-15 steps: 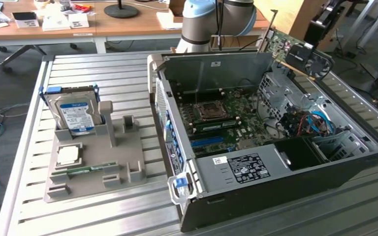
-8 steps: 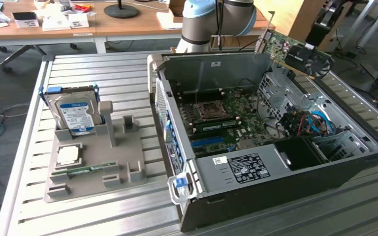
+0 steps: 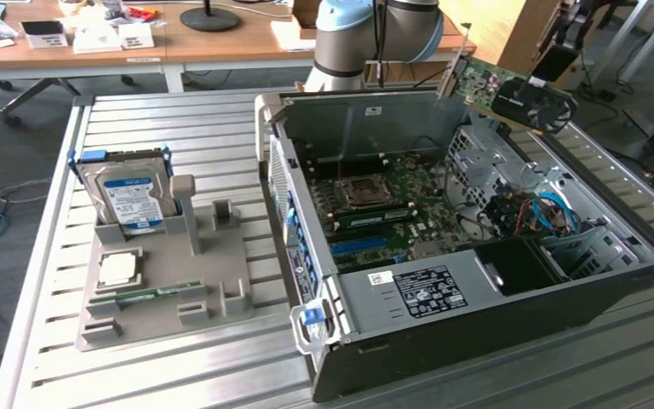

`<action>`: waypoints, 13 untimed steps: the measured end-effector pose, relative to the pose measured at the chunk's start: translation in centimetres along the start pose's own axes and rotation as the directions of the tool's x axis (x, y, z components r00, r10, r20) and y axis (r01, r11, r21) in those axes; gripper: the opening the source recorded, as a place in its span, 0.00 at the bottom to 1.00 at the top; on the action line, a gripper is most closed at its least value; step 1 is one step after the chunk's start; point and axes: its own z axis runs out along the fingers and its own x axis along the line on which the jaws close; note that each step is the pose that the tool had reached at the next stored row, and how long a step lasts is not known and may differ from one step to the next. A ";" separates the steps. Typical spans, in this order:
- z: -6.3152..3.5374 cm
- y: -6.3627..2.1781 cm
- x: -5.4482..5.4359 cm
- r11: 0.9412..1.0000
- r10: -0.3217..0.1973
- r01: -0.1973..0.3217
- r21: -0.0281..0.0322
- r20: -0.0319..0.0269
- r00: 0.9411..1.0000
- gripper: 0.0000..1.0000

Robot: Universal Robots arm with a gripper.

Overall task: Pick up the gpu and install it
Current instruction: 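Insert the gpu into the slot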

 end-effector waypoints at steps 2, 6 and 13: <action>0.02 0.00 0.0 0.999 -0.038 0.037 -0.002 -0.001 0.999 0.27; 0.04 0.00 0.0 0.994 -0.108 0.108 -0.005 -0.004 0.994 0.27; 0.05 0.00 0.0 0.974 -0.225 0.225 -0.011 -0.007 0.974 0.27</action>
